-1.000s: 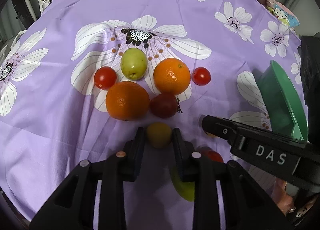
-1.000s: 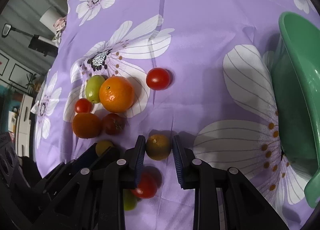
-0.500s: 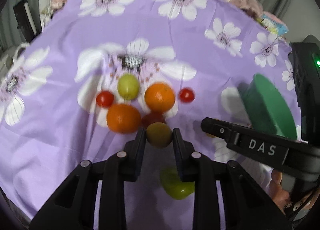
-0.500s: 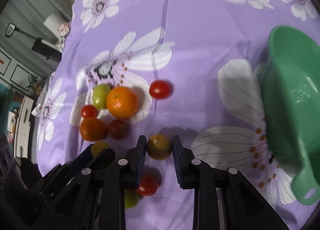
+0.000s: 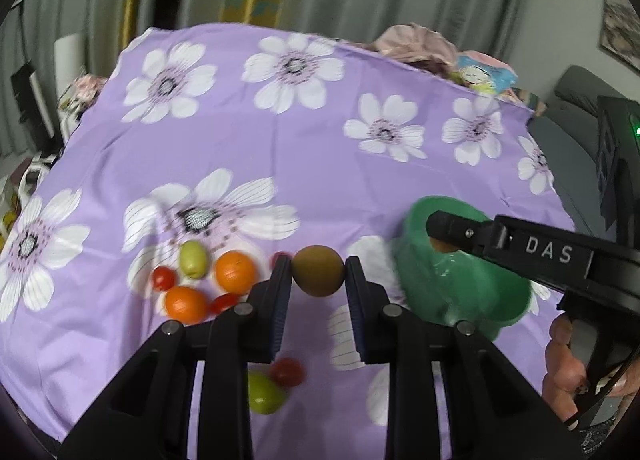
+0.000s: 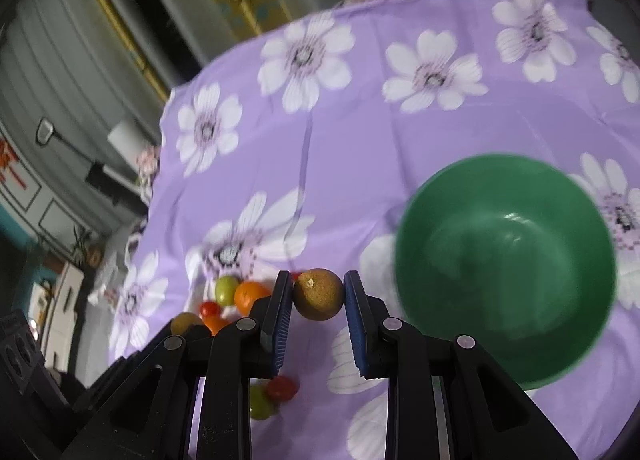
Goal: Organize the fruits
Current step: 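Lift the small yellow fruit with the right gripper over the green bowl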
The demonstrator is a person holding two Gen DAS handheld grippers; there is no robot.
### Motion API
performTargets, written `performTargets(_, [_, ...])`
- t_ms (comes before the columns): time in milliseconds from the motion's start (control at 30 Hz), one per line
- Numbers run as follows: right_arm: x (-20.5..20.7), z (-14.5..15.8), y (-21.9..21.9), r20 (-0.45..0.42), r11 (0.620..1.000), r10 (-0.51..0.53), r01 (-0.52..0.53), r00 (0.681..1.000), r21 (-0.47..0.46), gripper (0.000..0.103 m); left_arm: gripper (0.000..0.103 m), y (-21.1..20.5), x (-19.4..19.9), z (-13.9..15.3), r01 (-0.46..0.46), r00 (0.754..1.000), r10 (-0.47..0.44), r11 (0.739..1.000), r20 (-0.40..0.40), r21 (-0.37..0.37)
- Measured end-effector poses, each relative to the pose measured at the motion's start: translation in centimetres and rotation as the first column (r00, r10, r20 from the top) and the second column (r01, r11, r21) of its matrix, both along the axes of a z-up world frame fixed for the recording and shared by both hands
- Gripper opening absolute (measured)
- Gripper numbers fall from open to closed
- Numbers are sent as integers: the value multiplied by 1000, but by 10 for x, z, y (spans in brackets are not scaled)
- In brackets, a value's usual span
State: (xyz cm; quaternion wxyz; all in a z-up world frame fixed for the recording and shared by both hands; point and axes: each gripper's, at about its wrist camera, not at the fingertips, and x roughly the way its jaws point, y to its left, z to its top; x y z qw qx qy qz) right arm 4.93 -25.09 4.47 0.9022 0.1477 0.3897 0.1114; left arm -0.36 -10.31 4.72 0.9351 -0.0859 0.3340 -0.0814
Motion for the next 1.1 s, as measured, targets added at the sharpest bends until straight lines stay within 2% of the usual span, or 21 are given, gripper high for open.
performTargets(167, [-7,8,-34,33,996,-76,74,997,49,28,27,-34,6,11,60,998,-60,998,21,0])
performTargets(500, [-15,1,-84,32,973,-213,209,976,95,28,27,-93,24,9,170,985,-170,985,0,23])
performTargets(800, [-11,-15,-120,-31,949,-294,296,955,107,28,27,-124,44,-10,235,969,-235,972,-75,-3])
performTargets(1100, [-2,-30,-131,-97,939,-333,340,938,59,28,27,-141,56,-29,276,951,-278,961,-136,-35])
